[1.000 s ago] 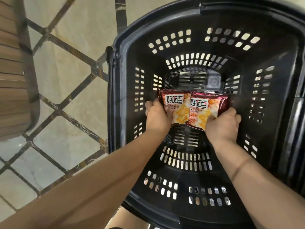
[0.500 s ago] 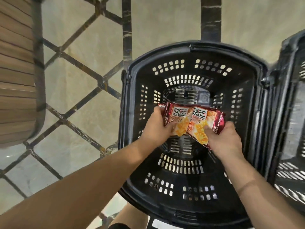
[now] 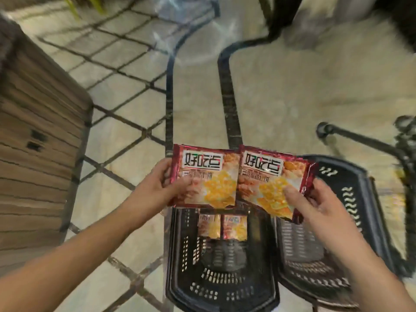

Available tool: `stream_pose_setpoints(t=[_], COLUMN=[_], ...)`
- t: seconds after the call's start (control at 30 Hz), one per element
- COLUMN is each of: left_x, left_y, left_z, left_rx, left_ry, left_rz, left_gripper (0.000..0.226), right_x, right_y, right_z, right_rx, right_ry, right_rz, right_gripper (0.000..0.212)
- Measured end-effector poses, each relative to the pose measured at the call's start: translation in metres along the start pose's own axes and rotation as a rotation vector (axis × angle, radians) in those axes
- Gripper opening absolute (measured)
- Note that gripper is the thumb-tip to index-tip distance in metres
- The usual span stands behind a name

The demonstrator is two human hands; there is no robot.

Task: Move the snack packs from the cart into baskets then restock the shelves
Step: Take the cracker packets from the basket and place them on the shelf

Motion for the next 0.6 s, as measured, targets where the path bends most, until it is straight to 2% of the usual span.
stream_pose_setpoints(t=[0.13, 0.2, 0.23, 0.33, 0.4, 0.47, 0.53, 0.6], left_x=[0.002, 0.007, 0.011, 0.025, 0.035, 0.045, 0.055, 0.066], left_y=[-0.106, -0.159, -0.186, -0.258, -0.298, -0.328, -0.349, -0.363], left_z=[-0.040, -0.060, -0.071, -0.108, -0.131, -0.150, -0.166, -0.180], left_rx=[0.163, 0.246, 0.289, 0.419, 0.498, 0.554, 0.593, 0.636], left_ry=[0.060, 0.082, 0.101, 0.118, 0.145, 0.185, 0.251, 0.314], left_rz=[-0.009, -0.010, -0.015, -0.017, -0.037, -0.051, -0.060, -0.070], left_gripper=[0.043, 0.044, 0.049, 0.084, 0.091, 0.084, 0.058, 0.046], right_x=[-0.062, -0.092, -0.106, -0.146, -0.171, -0.192, -0.208, -0.221], right_y=[0.093, 0.133, 0.152, 0.201, 0.224, 0.244, 0.257, 0.264], right_z=[-0.052, -0.079, -0.092, -0.130, -0.153, -0.180, -0.211, -0.243], right_rx=[-0.178, -0.253, -0.285, -0.360, -0.392, -0.428, -0.453, -0.465], right_ry=[-0.096, -0.156, -0.172, -0.207, -0.251, -0.307, -0.355, -0.420], right_rz=[0.007, 0.077, 0.101, 0.133, 0.177, 0.197, 0.202, 0.187], right_gripper=[0.076, 0.085, 0.083, 0.069, 0.072, 0.059, 0.039, 0.029])
Point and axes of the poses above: each hand's wrist, its own z-axis towards the middle knuckle, its own x-axis out of the palm, y = z × x, the point moved 2 cm from there along z, towards the middle knuckle, and after that the axes turned 10 degrees about -z, right-handed, at the moved point
